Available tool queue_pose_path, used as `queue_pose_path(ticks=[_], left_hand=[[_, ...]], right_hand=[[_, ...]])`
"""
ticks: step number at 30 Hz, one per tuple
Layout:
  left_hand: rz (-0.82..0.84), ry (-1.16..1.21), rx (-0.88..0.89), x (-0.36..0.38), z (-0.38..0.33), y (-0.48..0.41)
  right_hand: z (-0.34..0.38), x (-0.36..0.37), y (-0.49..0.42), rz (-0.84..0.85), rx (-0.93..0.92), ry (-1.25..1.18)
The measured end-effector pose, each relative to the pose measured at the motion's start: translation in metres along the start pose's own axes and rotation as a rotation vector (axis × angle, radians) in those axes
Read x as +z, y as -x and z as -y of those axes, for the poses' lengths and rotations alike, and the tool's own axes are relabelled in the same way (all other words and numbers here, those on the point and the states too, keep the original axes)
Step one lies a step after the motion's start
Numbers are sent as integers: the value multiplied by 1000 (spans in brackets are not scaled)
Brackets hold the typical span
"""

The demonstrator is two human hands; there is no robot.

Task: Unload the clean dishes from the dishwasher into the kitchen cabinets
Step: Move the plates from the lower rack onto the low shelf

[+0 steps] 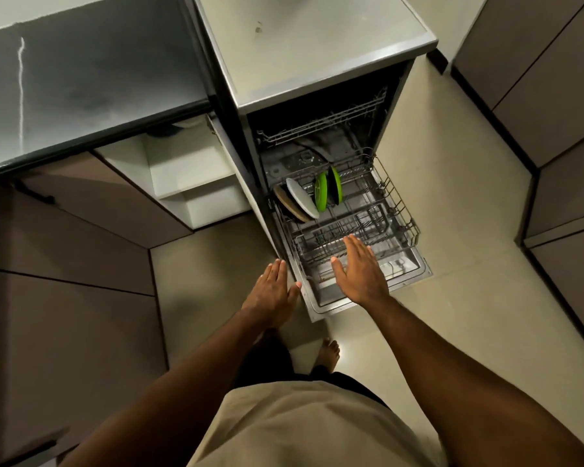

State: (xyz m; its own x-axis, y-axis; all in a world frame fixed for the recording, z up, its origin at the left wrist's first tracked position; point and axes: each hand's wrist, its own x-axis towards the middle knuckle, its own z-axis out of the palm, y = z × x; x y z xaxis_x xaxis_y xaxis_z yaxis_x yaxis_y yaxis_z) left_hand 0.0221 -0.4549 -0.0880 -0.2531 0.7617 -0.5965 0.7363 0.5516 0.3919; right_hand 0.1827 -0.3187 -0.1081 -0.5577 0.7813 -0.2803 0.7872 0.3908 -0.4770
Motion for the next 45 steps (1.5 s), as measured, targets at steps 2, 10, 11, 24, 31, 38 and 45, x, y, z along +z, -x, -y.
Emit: queue_pose_path(ticks=[2, 10, 11, 24, 31, 38, 45], left_hand=[[4, 5, -3, 1, -7, -10], [43, 52, 11, 2, -22, -68], [45, 65, 17, 0, -23, -78], [112, 226, -87, -12, -31, -186], [40, 313, -226, 11, -12, -263], [-7, 450, -373, 53, 29, -350], [-170, 639, -489, 96, 76, -435]], right_hand=[[-8, -4, -6, 8, 1, -11], [-26, -13, -50, 60, 64, -43], [-29, -15, -56, 69, 74, -42], [-66, -4, -152, 126, 458, -346], [-100, 65, -230, 267, 505, -405], [-134, 147, -312, 311, 565, -480], [-158, 226, -379, 345, 552, -569]])
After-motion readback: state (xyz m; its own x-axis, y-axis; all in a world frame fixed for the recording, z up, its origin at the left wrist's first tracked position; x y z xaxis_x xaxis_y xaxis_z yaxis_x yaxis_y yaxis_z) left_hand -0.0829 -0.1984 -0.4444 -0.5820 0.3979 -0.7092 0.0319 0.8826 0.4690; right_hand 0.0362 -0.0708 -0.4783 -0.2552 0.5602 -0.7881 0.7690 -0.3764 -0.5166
